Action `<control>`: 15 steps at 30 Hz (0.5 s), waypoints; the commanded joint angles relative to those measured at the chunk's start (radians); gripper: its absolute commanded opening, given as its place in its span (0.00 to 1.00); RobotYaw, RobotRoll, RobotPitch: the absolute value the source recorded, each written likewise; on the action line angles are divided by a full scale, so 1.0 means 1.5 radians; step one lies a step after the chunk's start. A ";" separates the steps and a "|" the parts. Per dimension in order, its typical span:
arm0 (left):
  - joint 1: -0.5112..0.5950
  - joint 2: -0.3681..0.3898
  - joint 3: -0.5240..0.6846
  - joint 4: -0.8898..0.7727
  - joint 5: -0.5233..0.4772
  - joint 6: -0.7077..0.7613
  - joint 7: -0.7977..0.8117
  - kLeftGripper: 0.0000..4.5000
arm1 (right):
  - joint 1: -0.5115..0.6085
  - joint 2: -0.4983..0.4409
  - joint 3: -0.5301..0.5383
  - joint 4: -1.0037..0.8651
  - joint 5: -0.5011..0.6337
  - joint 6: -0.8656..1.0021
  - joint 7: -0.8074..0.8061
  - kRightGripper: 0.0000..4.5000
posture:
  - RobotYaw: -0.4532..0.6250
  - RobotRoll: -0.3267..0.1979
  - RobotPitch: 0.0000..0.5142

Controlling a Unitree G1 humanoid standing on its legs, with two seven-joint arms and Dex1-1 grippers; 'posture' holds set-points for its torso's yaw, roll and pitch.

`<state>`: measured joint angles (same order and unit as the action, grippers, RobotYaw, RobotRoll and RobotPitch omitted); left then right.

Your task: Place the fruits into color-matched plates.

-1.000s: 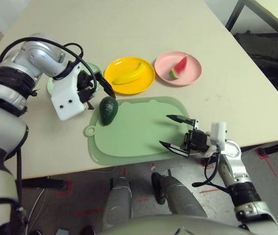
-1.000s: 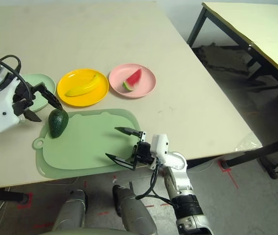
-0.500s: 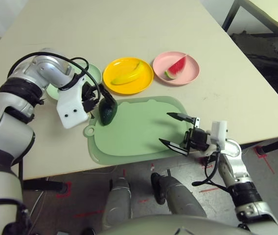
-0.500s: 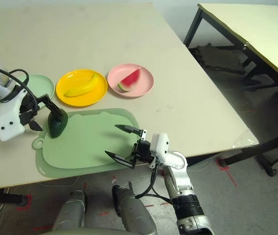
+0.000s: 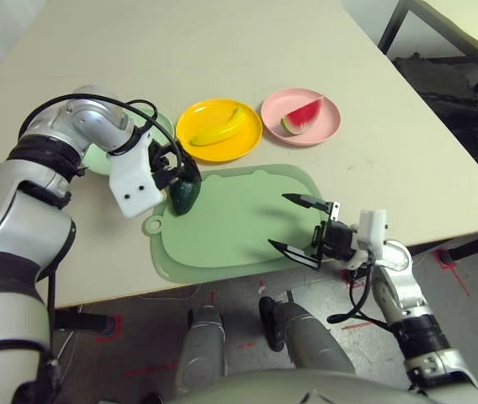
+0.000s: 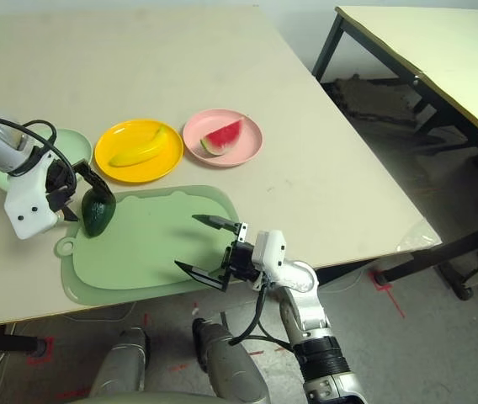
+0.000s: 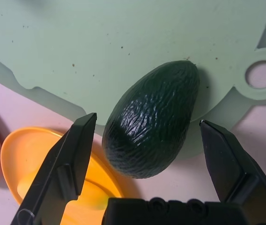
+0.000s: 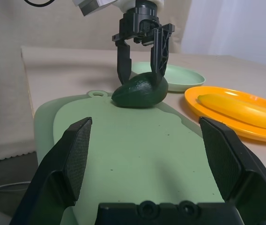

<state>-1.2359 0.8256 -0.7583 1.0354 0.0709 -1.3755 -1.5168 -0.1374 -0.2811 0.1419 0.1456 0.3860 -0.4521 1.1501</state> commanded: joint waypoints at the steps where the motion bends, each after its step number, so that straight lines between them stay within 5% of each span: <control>1: 0.001 -0.006 0.010 0.010 0.019 0.006 0.006 0.96 | 0.004 -0.004 0.009 -0.005 -0.008 0.004 -0.005 1.00 | 0.30 0.62 0.33; 15: 0.010 -0.009 0.018 0.015 0.020 0.020 -0.005 0.00 | 0.007 -0.007 0.013 0.002 -0.015 -0.001 -0.014 1.00 | 0.30 0.62 0.32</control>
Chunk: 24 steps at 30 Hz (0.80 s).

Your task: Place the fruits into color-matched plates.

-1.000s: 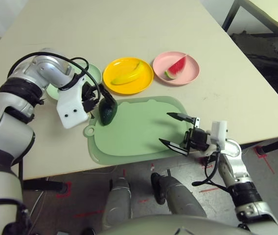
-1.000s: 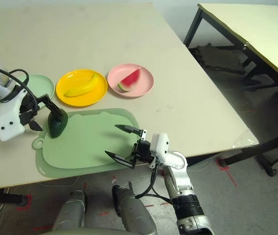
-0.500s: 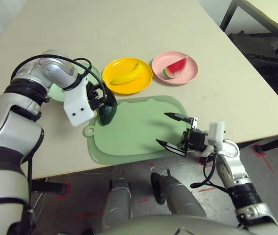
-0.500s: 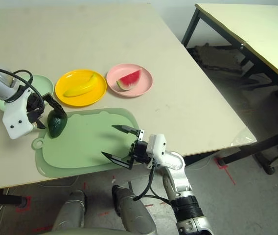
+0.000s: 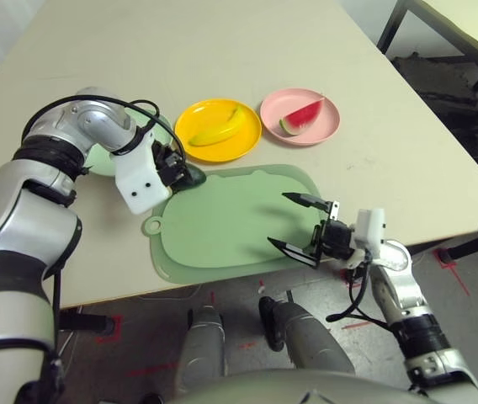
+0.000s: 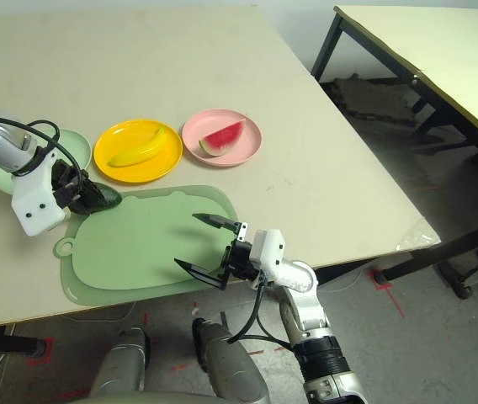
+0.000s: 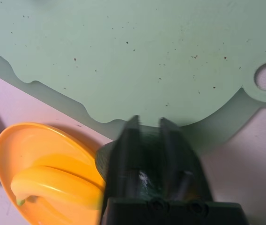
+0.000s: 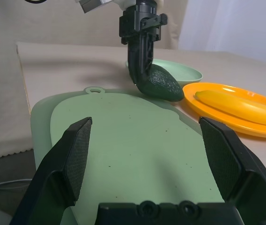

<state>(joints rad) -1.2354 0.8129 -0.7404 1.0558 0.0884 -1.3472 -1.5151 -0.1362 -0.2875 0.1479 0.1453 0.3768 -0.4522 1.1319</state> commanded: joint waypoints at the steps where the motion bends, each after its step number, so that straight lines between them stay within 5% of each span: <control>1: 0.010 -0.001 0.006 0.003 0.008 0.001 -0.006 0.00 | 0.006 -0.002 0.009 0.003 -0.009 -0.001 -0.002 1.00 | 0.30 0.62 0.32; 7: 0.014 0.001 0.015 0.002 -0.007 0.013 -0.017 0.00 | 0.006 -0.002 0.011 0.004 -0.010 -0.002 -0.004 1.00 | 0.30 0.62 0.32; 11: 0.012 -0.008 0.058 -0.019 -0.100 0.108 -0.062 0.00 | 0.004 -0.003 0.013 0.004 -0.011 -0.003 -0.005 1.00 | 0.30 0.62 0.32; 14: -0.029 0.001 0.085 -0.019 -0.132 0.189 -0.066 0.20 | -0.003 -0.001 0.016 -0.003 -0.011 0.002 -0.012 1.00 | 0.29 0.62 0.32; 19: -0.108 0.043 0.113 0.039 -0.062 0.202 -0.066 0.57 | -0.007 0.009 0.032 -0.016 -0.003 0.027 -0.019 1.00 | 0.32 0.62 0.32; 24: -0.109 0.075 0.113 0.051 -0.043 0.219 -0.066 0.95 | -0.007 0.021 0.043 -0.010 -0.011 0.039 -0.027 1.00 | 0.33 0.62 0.31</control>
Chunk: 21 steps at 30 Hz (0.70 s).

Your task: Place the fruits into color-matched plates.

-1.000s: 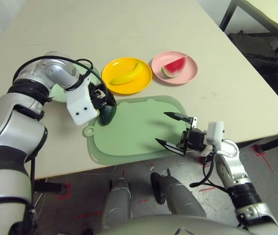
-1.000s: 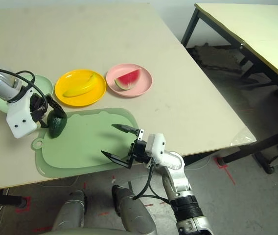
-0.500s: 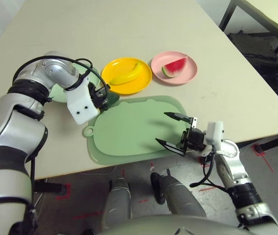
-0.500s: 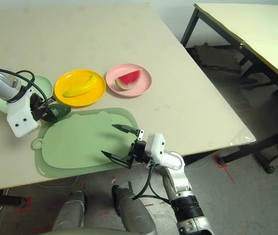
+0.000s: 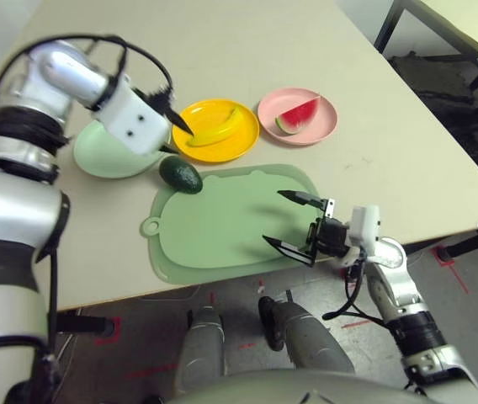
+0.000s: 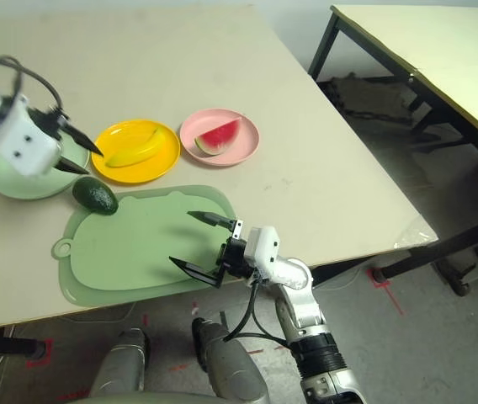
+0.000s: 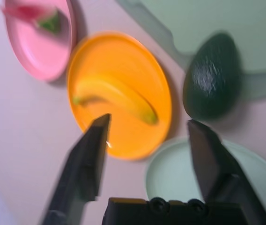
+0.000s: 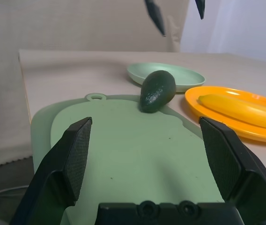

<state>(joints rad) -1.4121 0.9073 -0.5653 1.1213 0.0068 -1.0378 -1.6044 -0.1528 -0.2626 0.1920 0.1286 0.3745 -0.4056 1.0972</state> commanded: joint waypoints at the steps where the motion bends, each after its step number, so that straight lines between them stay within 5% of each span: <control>1: 0.015 0.024 -0.019 0.005 0.012 0.011 -0.007 1.00 | 0.003 0.006 0.014 0.002 -0.011 0.009 -0.005 1.00 | 0.33 0.62 0.31; 10: 0.060 0.047 -0.098 -0.022 -0.042 -0.010 -0.007 1.00 | 0.002 0.013 0.022 0.005 -0.018 0.011 -0.017 1.00 | 0.33 0.62 0.32; 21: 0.061 -0.030 -0.080 0.022 0.019 -0.097 -0.007 1.00 | 0.014 0.017 0.025 0.000 -0.031 0.007 -0.036 1.00 | 0.30 0.62 0.32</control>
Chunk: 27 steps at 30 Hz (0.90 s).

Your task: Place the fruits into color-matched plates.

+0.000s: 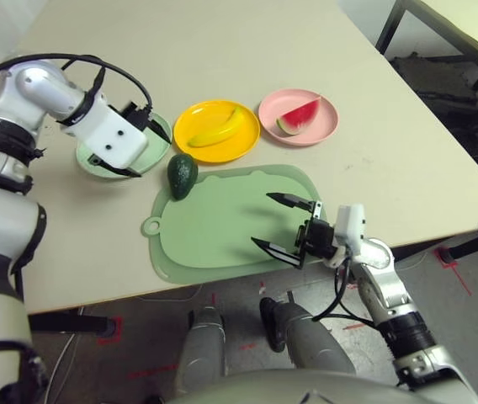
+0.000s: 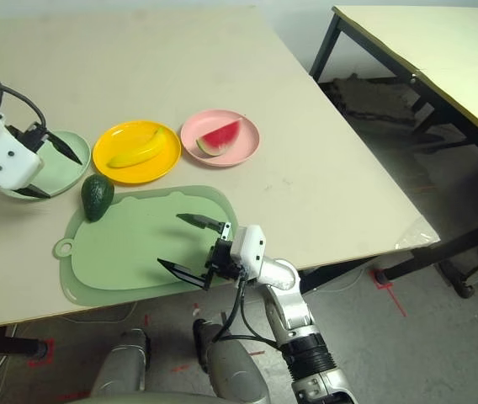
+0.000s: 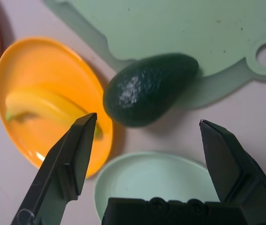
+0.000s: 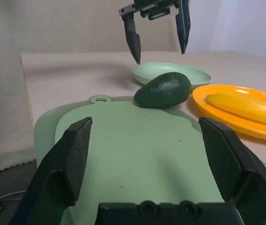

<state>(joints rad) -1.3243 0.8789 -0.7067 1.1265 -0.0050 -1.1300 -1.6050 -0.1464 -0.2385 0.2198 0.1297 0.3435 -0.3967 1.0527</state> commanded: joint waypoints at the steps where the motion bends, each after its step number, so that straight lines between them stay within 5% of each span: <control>1: 0.002 -0.016 0.018 0.023 0.038 -0.053 -0.006 1.00 | 0.010 0.001 0.006 -0.002 -0.010 0.001 -0.009 1.00 | 0.30 0.62 0.32; 13: -0.032 -0.044 0.023 0.067 0.234 -0.191 0.134 1.00 | 0.010 -0.002 0.007 -0.009 -0.016 0.001 -0.025 1.00 | 0.27 0.62 0.33; 27: -0.035 -0.052 -0.003 0.061 0.447 -0.220 0.377 1.00 | 0.007 -0.005 0.015 -0.014 -0.020 0.000 -0.022 1.00 | 0.27 0.62 0.34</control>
<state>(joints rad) -1.3646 0.7952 -0.6928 1.2194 0.6170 -1.4541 -1.0705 -0.1421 -0.2405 0.2279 0.1231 0.3179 -0.3990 1.0120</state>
